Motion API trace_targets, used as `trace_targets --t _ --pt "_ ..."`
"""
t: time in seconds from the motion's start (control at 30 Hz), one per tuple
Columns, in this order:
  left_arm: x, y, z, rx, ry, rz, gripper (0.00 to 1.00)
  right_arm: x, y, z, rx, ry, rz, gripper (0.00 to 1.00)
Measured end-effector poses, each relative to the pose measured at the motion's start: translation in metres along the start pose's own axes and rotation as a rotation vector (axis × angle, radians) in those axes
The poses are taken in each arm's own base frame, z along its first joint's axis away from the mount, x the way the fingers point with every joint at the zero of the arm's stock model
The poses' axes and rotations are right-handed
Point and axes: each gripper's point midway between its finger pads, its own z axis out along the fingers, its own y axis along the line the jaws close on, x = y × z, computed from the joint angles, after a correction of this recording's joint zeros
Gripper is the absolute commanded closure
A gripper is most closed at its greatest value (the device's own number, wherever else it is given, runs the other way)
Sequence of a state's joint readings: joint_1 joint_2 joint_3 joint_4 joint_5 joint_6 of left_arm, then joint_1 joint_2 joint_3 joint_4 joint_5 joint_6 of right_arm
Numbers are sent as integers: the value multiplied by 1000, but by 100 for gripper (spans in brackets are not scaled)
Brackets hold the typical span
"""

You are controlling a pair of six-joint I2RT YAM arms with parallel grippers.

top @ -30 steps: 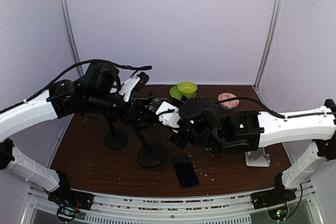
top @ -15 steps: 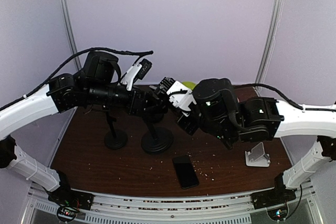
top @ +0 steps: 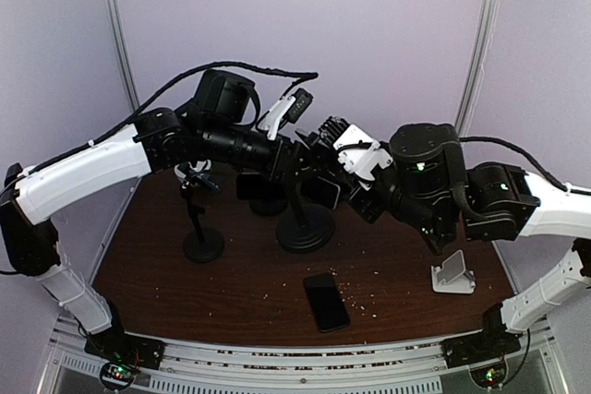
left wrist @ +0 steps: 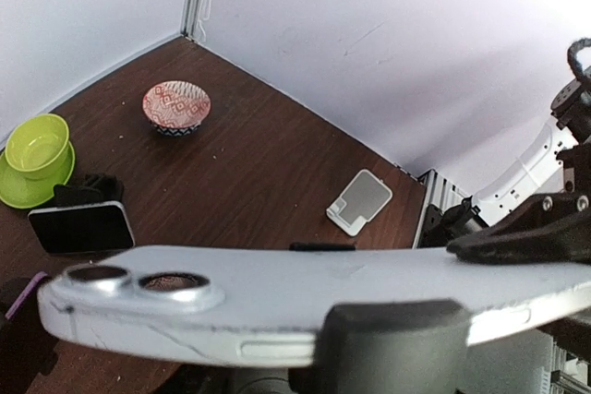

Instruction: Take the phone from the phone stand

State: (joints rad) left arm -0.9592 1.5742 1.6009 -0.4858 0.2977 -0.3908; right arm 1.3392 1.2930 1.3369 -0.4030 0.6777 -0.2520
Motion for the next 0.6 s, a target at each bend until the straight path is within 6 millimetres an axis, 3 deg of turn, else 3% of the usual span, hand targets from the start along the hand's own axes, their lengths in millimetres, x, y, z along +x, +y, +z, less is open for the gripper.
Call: trace_targets --t 0.17,0.23,0.6 --pt "-11 -3 19 34 -3 5 44 18 -4 3 22 40 -23 100" --pt "-10 -2 26 40 5 3 48 24 -8 3 30 51 -13 100" --pt "-23 -12 51 109 -4 12 93 38 -31 -8 49 53 32 100"
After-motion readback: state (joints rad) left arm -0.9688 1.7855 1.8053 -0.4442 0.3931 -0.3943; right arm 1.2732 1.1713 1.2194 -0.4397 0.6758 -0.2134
